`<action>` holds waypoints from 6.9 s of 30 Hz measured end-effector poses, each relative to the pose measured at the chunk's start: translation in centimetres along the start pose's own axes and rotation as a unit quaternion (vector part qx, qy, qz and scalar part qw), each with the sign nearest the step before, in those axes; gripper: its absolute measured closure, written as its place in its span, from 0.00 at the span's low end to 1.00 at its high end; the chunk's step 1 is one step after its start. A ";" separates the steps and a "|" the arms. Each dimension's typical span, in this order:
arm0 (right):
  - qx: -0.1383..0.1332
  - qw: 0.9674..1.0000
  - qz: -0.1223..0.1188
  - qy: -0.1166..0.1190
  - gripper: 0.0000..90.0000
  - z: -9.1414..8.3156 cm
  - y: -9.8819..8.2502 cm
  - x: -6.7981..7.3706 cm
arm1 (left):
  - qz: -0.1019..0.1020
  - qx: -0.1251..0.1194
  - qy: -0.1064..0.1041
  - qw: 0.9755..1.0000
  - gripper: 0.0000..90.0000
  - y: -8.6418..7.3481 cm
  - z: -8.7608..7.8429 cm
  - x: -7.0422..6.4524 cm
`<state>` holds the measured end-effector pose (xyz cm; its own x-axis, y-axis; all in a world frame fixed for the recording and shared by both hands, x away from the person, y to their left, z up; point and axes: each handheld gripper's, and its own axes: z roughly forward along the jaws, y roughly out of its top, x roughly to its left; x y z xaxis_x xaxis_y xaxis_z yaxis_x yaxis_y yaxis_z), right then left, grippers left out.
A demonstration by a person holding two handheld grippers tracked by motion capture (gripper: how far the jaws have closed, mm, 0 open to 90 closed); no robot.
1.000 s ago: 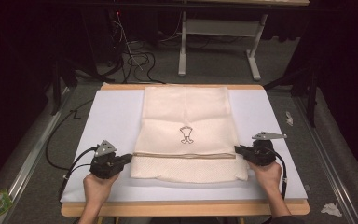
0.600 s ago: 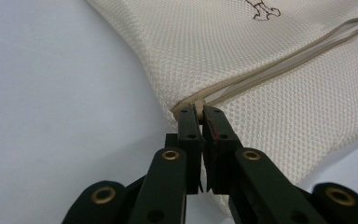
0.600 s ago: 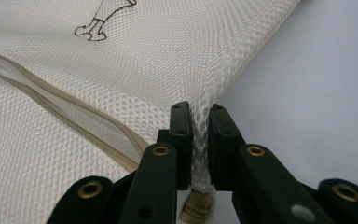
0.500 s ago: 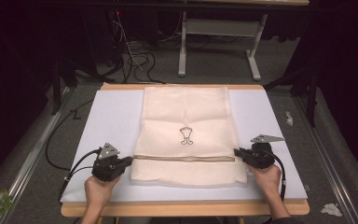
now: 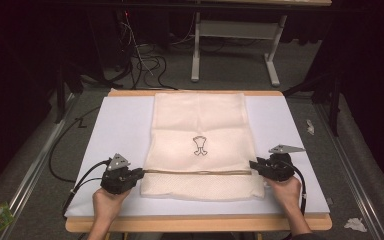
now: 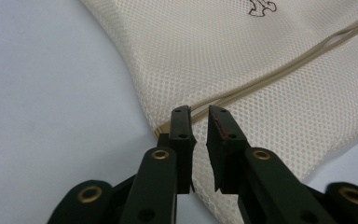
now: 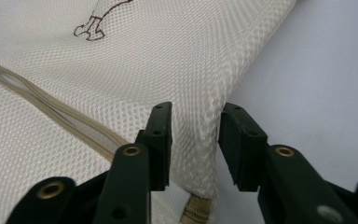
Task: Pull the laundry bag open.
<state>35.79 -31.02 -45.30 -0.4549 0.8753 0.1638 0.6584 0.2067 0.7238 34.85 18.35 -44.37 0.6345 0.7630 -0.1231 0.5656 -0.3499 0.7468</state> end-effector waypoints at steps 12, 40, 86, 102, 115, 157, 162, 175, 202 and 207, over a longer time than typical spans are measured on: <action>-0.039 0.999 -0.023 -0.029 0.55 -1.3 0.3 0.1 | -0.002 -0.038 0.022 0.999 0.57 0.2 -0.9 0.3; -0.115 0.991 0.024 -0.059 0.49 -5.3 -0.5 -3.4 | -0.043 -0.097 0.053 0.993 0.53 0.6 -3.5 2.6; -0.141 0.983 0.067 -0.097 0.49 -6.1 -1.9 -6.6 | -0.087 -0.101 0.091 0.987 0.52 0.2 -2.4 5.9; -0.127 0.984 0.069 -0.108 0.49 -4.7 -2.0 -6.8 | -0.088 -0.091 0.099 0.987 0.52 0.0 -1.1 6.3; -0.117 0.984 0.069 -0.111 0.49 -3.9 -1.9 -7.0 | -0.087 -0.078 0.103 0.988 0.52 0.0 0.1 6.4; -0.061 0.988 0.056 -0.132 0.52 -1.1 -1.6 -6.7 | -0.082 -0.049 0.119 0.988 0.52 -0.4 3.3 6.8; -0.055 0.988 0.054 -0.136 0.51 -0.6 -1.7 -6.9 | -0.083 -0.051 0.124 0.988 0.52 -0.5 3.5 6.9; -0.050 0.987 0.046 -0.147 0.51 -0.1 -1.7 -6.7 | -0.083 -0.051 0.135 0.986 0.52 -0.6 4.0 7.1; -0.038 0.985 0.035 -0.166 0.41 0.3 -1.7 -6.3 | -0.068 -0.050 0.148 0.985 0.43 -0.8 4.2 6.7; -0.032 0.985 0.032 -0.168 0.41 0.4 -1.7 -6.3 | -0.067 -0.048 0.147 0.986 0.43 -0.8 4.2 6.7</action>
